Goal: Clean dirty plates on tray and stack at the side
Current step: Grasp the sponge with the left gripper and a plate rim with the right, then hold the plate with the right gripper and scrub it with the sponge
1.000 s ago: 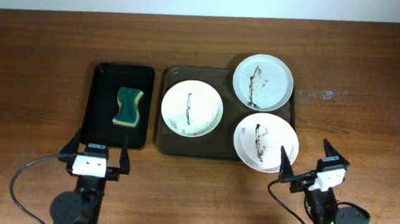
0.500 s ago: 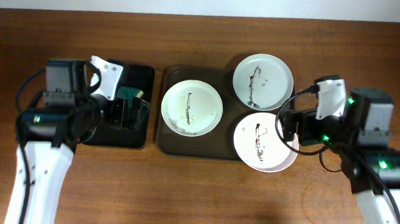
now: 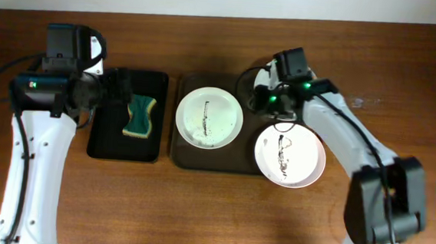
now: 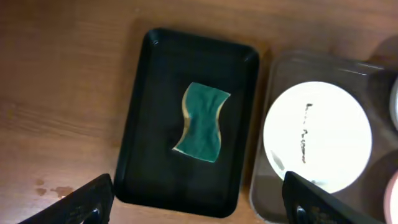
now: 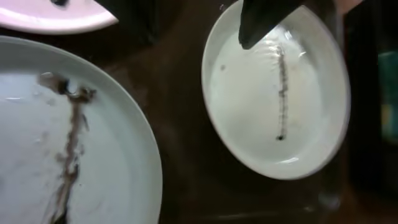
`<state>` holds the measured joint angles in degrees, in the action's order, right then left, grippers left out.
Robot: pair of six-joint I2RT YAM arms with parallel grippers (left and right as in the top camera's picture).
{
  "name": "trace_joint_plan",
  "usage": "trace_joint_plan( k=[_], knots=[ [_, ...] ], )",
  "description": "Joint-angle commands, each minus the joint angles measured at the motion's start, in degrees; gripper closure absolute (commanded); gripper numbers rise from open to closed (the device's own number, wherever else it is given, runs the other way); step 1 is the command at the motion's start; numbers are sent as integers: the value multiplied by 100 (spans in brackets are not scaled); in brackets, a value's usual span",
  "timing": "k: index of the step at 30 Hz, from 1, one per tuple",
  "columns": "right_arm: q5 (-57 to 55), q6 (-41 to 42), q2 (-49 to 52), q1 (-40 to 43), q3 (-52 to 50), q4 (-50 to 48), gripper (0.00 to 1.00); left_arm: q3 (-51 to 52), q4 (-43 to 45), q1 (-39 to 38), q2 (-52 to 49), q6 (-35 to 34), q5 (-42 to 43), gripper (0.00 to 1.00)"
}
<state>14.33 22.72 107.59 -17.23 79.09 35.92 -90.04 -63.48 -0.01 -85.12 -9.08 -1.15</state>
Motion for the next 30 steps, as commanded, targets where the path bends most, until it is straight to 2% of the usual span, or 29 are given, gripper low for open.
trace_joint_plan(
  k=[1, 3, 5, 7, 10, 13, 16, 17, 20, 22, 23, 24, 25, 26, 27, 29, 30],
  knots=[
    [-310, 219, 671, -358, 111, -487, 63, -66, 15, 20, -540, -317, -173, 16],
    [-815, 675, 1102, -614, 111, -713, 72, -66, 105, 20, -1001, -352, -170, 21],
    [-1121, 684, 1193, -732, 111, -778, 75, -66, 155, 20, -1281, -350, -173, 21],
    [-1311, 785, 1294, -837, 107, -767, 96, -66, 313, 20, -1478, -350, -173, 21],
    [-1307, 785, 1381, -868, 107, -605, 96, -66, 586, 17, -1816, -256, -168, 28],
    [-1309, 776, 1381, -868, 107, -553, 96, -66, 643, 17, -2428, 483, 188, 34],
    [-1311, 756, 1381, -868, 107, -546, 96, -66, 675, 17, -2973, 925, 310, 49],
    [-1309, 697, 1381, -863, 107, -531, 96, -66, 748, 17, -3244, 1069, 511, 49],
    [-1309, 647, 1384, -863, 107, -529, 96, -66, 951, -63, -3595, 1071, 592, 41],
    [-1309, 623, 1392, -863, 107, -529, 96, -59, 988, -109, -3775, 1246, 603, 39],
    [-1309, 625, 1397, -863, 107, -529, 96, -59, 994, -111, -3836, 1244, 588, 42],
    [-1311, 623, 1399, -863, 107, -529, 96, -59, 1010, -109, -3926, 1239, 562, 56],
    [-1309, 623, 1399, -863, 107, -525, 96, -59, 1025, -109, -3987, 1239, 555, 75],
    [-1311, 625, 1399, -863, 107, -509, 96, -59, 1034, -109, -4004, 1093, 343, 100],
    [-1311, 625, 1399, -863, 107, -487, 96, -98, 1023, -109, -3991, 841, 83, 100],
    [-1309, 625, 1399, -863, 107, -483, 96, -476, 678, -105, -3989, 841, 90, 100],
    [-1309, 625, 1399, -863, 107, -470, 96, -1043, 164, -105, -3989, 846, 90, 100]
  ],
)
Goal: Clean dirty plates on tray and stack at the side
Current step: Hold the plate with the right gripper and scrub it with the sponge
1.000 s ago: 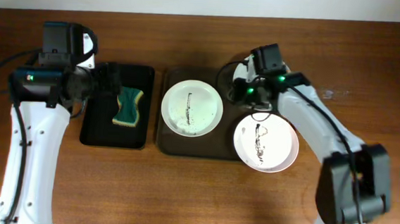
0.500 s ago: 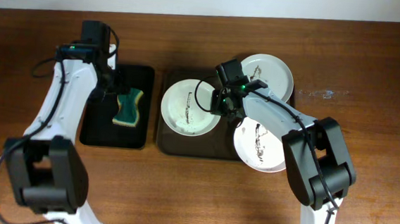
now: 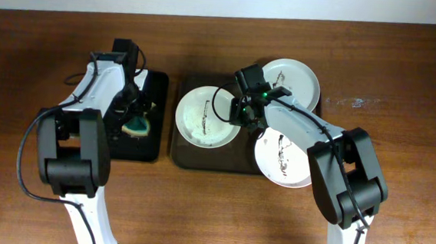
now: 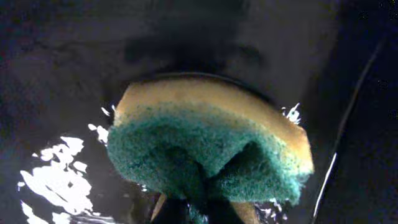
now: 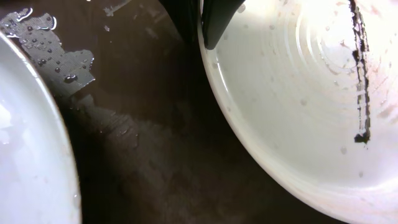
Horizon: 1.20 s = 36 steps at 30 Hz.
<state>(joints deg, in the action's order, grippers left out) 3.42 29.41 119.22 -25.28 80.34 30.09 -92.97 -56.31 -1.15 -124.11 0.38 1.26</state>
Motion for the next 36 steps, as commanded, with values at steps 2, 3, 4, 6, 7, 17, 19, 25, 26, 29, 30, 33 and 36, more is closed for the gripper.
trace_joint_plan(
  k=[2, 3, 4, 6, 7, 17, 19, 25, 26, 29, 30, 33, 36],
  knots=[
    [-61, -44, 236, -59, -17, 162, 96, -1545, -1154, 4, -90, -101, -42, 100],
    [295, -214, 236, -44, -17, 179, 96, -1934, -1440, 2, -90, -101, 173, 100],
    [1012, -431, 236, 70, -17, 205, 96, -2341, -1690, -50, -90, -101, 608, 100],
    [1657, -595, 236, 260, -20, 286, 96, -2332, -1687, -273, -116, -98, 1510, 100],
    [1764, -673, 236, 297, -20, 323, 96, -2332, -1655, -463, -157, -98, 1641, 100],
    [2597, -651, 236, 883, -57, 468, 96, -2332, -1185, -2166, -1893, -1753, 382, 100],
    [2597, -649, 236, 879, -57, 599, 96, -2334, -1344, -2273, -1893, -1587, 507, 100],
    [2446, -647, 236, 892, -57, 251, 96, -2518, -2638, -1941, -1893, -393, 2363, 100],
    [2444, -647, 236, 892, -57, 260, 96, -2518, -2837, -1941, -1893, -393, 2826, 100],
    [2446, -647, 236, 892, -57, 245, 96, -2518, -2900, -1969, -1893, -682, 2935, 100],
    [2446, -647, 236, 892, -57, 247, 96, -2516, -2638, -1987, -1893, -1008, 2608, 100],
    [2420, -645, 236, 892, -57, 269, 96, -2516, -1368, -2046, -1902, -3051, 20, 100],
    [1873, -494, 247, 828, -68, 461, 96, -2516, -527, -2044, -1902, -3075, -719, 100]
  ],
)
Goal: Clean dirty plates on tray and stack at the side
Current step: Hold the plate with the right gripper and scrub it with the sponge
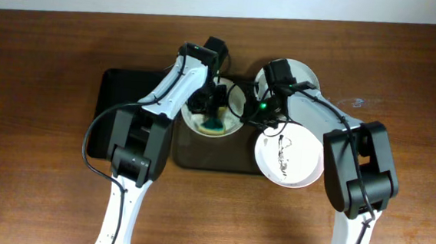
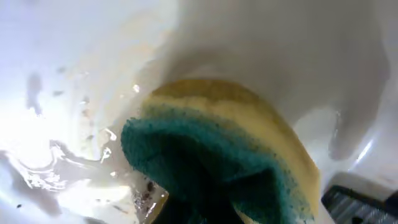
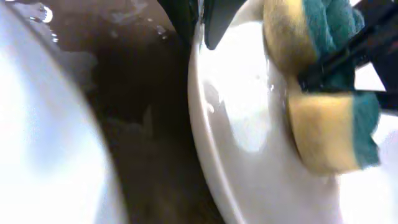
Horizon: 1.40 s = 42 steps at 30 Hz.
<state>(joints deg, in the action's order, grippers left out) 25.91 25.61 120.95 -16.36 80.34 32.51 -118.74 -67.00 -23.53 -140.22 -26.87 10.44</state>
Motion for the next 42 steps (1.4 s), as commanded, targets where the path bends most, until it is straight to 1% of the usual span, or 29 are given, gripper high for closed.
trace_joint_plan(
  k=[1, 4, 6, 8, 10, 12, 13, 14, 15, 16, 17, 18, 20, 22, 23, 24, 25, 28, 29, 30, 31, 33, 34, 35, 36, 37, 38, 39, 42],
  knots=[
    [-435, -111, 92, -98, -68, 195, 96, -26, 507, 195, -291, -221, -1735, 100],
    [-625, -103, 221, -188, -68, 61, 96, -640, -103, 192, -291, -4, -1915, 100],
    [-669, 42, 313, -201, -68, -42, 96, -743, -33, 195, -291, -7, -1954, 100],
    [-671, 42, 452, -201, -68, -42, 96, -743, 35, 195, -293, -9, -2459, 100],
    [-667, 42, 496, -201, -68, -63, 96, -669, 31, 179, -376, -116, -2345, 100],
    [-667, 42, 496, -201, -68, -85, 96, -431, 50, 50, -448, -96, -1637, 100],
    [-667, 39, 496, -201, -68, -83, 96, -352, 164, -46, -455, 758, -509, 100],
    [-667, 39, 496, -201, -68, -83, 96, -352, 273, -125, -455, 1998, 892, 100],
    [-667, 39, 496, -201, -68, -85, 96, -354, 269, -153, -455, 2400, 1401, 100],
    [-669, 39, 496, -201, -68, -83, 96, -354, 232, -173, -455, 2518, 1593, 100],
    [-669, 39, 496, -201, -68, -85, 96, -354, 254, -170, -455, 2476, 1541, 100],
    [-667, 39, 496, -201, -68, -83, 96, -356, 341, -127, -455, 1943, 1143, 100],
    [-669, 39, 496, -201, -68, -81, 96, -363, 398, 87, -452, 400, -1207, 100],
    [-669, 39, 496, -201, -68, -81, 96, -365, 332, 201, -452, -219, -2426, 100],
    [-669, 39, 496, -201, -68, -83, 96, -365, -63, 264, -452, -879, -2638, 100],
    [-669, 39, 496, -201, -68, -85, 96, -363, -389, 269, -452, -1248, -2577, 100],
    [-649, 39, 496, -188, -68, -105, 96, -343, -699, 225, -452, -1204, -2094, 100],
    [63, -181, 535, 81, -68, -181, 96, -310, -715, 175, -452, 640, -177, 100],
    [245, -286, 588, 173, -68, -190, 96, -310, -761, 168, -452, 1967, 990, 100],
    [260, -286, 597, 177, -68, -199, 96, -310, -953, 166, -452, 2782, 1521, 100],
    [264, -284, 597, 177, -68, -236, 96, -310, -1167, 144, -452, 3226, 1591, 100],
    [262, -267, 597, 177, -68, -256, 96, -310, -1364, 74, -452, 3469, 1569, 100],
    [262, -267, 597, 177, -68, -251, 96, -310, -1318, -11, -452, 3359, 1502, 100],
    [262, -267, 597, 177, -68, -251, 96, -310, -1187, -122, -452, 2656, 809, 100],
    [262, -267, 597, 177, -68, -251, 96, -310, -1067, -219, -452, 1473, -372, 100],
    [260, -269, 597, 177, -68, -249, 96, -310, -1060, -293, -452, -632, -2048, 100],
    [258, -269, 597, 177, -68, -234, 96, -310, -968, -295, -452, -1508, -2549, 100],
    [256, -269, 597, 177, -68, -232, 96, -310, -776, -293, -452, -1849, -2704, 100],
    [236, -271, 597, 177, -68, -227, 96, -310, 264, -293, -452, -1867, -2745, 100]
  ],
)
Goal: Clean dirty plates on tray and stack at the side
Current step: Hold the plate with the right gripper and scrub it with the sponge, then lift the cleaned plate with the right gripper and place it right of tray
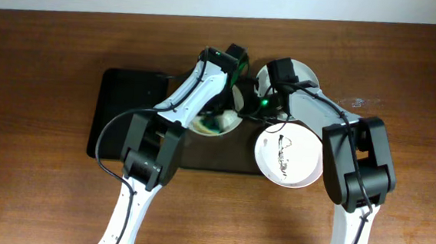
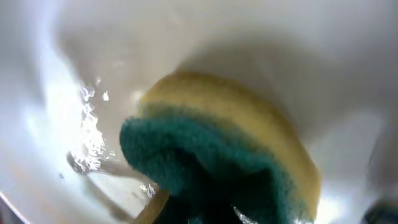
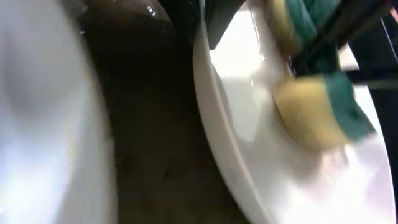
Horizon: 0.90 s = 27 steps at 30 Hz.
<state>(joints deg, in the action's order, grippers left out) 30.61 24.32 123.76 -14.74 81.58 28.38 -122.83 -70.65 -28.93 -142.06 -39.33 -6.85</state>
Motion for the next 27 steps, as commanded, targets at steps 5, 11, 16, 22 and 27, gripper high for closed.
trace_joint_plan(
  k=[5, 11, 16, 22, 27],
  knots=[
    [-297, -160, 315, 9, -229, 229, 96, -459, 1517, 682, -269, 2227, 654, 100],
    [-267, -162, 313, 4, -227, 330, 96, -2562, -844, 1670, -267, 2229, 905, 100],
    [-752, -310, -577, -4, -216, 890, 96, -3934, -2129, 1661, -267, 2229, 1215, 100],
    [-4413, -111, -2518, -931, -216, 2245, 96, -4039, -2452, 1657, -269, 2229, 1226, 100],
    [-7493, 66, -2824, -2240, -216, 2723, 96, -4039, -2500, 1602, -269, 2229, 1224, 100]
  ],
)
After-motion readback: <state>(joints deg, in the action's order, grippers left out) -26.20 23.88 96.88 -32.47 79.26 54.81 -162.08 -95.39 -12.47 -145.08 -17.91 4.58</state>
